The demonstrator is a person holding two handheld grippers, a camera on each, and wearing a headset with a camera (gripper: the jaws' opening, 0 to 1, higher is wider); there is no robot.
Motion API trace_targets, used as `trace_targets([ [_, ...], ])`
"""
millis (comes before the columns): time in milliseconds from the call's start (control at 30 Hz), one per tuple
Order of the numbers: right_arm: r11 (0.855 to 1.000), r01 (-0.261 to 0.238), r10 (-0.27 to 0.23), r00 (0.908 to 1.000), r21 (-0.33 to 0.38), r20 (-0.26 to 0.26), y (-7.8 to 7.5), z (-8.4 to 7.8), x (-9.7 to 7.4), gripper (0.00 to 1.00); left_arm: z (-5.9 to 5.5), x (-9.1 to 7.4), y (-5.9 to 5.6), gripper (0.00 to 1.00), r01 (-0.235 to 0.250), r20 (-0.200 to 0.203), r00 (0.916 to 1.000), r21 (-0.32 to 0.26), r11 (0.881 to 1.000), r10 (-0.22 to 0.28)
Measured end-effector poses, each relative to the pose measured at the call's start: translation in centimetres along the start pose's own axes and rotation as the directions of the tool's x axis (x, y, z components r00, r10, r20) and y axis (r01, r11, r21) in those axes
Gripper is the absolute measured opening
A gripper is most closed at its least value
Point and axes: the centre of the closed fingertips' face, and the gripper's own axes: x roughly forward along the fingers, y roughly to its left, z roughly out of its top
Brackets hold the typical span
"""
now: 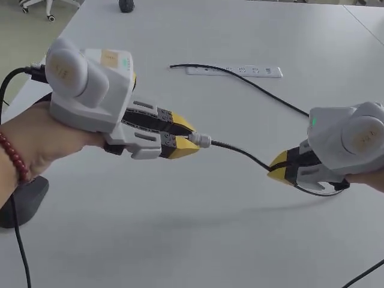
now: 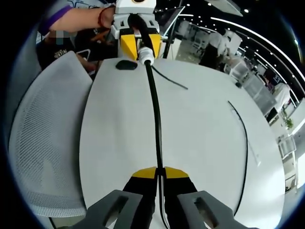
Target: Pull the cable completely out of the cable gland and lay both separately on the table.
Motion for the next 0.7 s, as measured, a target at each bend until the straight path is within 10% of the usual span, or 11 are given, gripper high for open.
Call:
trace_targets([
  [700, 0.996, 0.019, -0.012, 0.9969, 0.091, -0.078, -1.3, -4.5, 0.7, 0.00, 0.4, -0.5, 0.3, 0.16, -0.009, 0.010, 0.9999, -0.002, 1.000, 0.009],
])
